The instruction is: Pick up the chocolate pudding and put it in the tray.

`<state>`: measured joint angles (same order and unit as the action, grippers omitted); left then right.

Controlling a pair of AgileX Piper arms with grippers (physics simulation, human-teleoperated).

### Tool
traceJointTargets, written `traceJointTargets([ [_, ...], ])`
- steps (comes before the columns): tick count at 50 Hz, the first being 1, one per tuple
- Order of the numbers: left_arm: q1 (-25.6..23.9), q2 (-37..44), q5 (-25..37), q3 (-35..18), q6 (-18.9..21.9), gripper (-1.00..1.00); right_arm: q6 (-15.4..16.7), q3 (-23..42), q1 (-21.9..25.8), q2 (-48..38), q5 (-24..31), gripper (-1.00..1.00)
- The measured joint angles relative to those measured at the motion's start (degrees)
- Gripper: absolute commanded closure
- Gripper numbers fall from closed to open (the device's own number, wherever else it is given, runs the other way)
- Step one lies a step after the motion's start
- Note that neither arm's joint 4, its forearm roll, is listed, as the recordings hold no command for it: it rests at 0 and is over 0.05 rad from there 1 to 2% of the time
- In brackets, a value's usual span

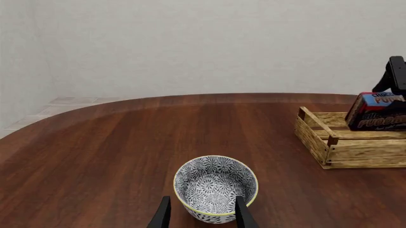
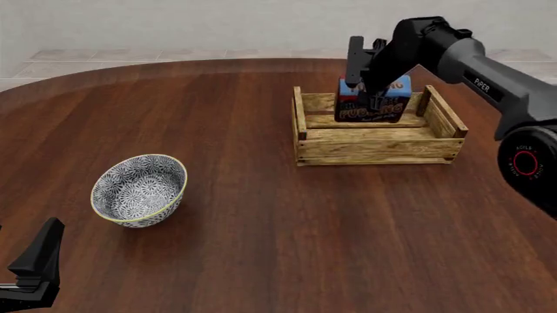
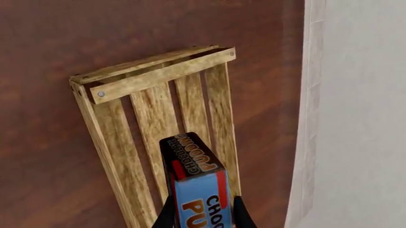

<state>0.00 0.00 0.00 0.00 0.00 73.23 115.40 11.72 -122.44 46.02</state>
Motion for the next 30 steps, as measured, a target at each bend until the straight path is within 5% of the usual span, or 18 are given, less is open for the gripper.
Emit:
traceJointTargets([
  [30,0.00,0.00,0.00,0.00,0.00,-1.00,-1.86,1.38,1.55,-4.14,-1.05,1.00],
])
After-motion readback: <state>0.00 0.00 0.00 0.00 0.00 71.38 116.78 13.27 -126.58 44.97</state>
